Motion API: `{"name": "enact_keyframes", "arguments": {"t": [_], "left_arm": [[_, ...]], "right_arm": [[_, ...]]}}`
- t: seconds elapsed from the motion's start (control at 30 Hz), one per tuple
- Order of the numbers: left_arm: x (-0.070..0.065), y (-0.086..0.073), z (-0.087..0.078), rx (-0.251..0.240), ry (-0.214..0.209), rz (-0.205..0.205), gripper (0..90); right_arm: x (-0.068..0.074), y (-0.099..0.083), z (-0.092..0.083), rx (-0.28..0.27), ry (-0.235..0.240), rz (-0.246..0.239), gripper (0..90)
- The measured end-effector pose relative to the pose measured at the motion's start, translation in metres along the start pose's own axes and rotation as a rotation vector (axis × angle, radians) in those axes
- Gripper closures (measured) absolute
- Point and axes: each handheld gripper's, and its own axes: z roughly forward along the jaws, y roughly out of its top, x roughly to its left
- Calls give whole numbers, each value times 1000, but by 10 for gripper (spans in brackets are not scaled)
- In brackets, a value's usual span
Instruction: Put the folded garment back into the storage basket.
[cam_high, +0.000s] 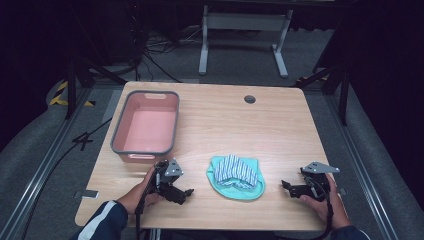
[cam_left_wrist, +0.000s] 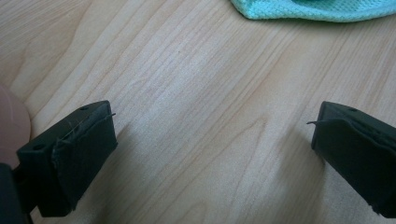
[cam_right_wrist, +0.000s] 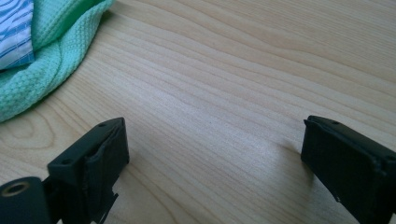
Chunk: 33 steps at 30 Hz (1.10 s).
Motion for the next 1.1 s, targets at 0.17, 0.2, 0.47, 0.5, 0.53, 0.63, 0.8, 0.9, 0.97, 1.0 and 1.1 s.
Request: {"name": "enact_keyframes", "arguments": {"t": [0.17, 0.2, 0.47, 0.5, 0.53, 0.63, 0.8, 0.9, 0.97, 1.0, 1.1], "left_arm": [[0, 0, 0, -1, -3, 3, 0], [0, 0, 0, -2, -3, 0, 0], [0, -1, -1, -6, -8, 9, 10], [0, -2, -2, -9, -12, 17, 10], [0, -3, -2, -17, -22, 22, 29], [1, -2, -3, -19, -44, 50, 66], [2, 1, -3, 0, -51, 63, 78], [-1, 6, -2, -4, -45, 65, 167], [-4, 11, 0, 8, -50, 82, 183], [-4, 14, 1, 10, -56, 81, 199], [-7, 22, 4, 11, -50, 75, 251]], "right_arm": [[0, -1, -1, -1, -6, 0, 80], [0, -1, -1, 0, -4, 1, 80], [0, 0, 0, 7, -3, 2, 77], [0, 0, 0, 7, -3, 2, 77], [0, 0, 0, 7, -2, 1, 77], [-1, 0, -1, 11, 0, -2, 77], [-1, 2, 0, 27, -9, 3, 63], [0, 4, -1, 30, -18, 23, 137], [0, 6, -4, 19, -5, 33, 220], [1, 7, -5, 14, 1, 42, 201], [4, 11, -9, -2, 9, 47, 198]]}}
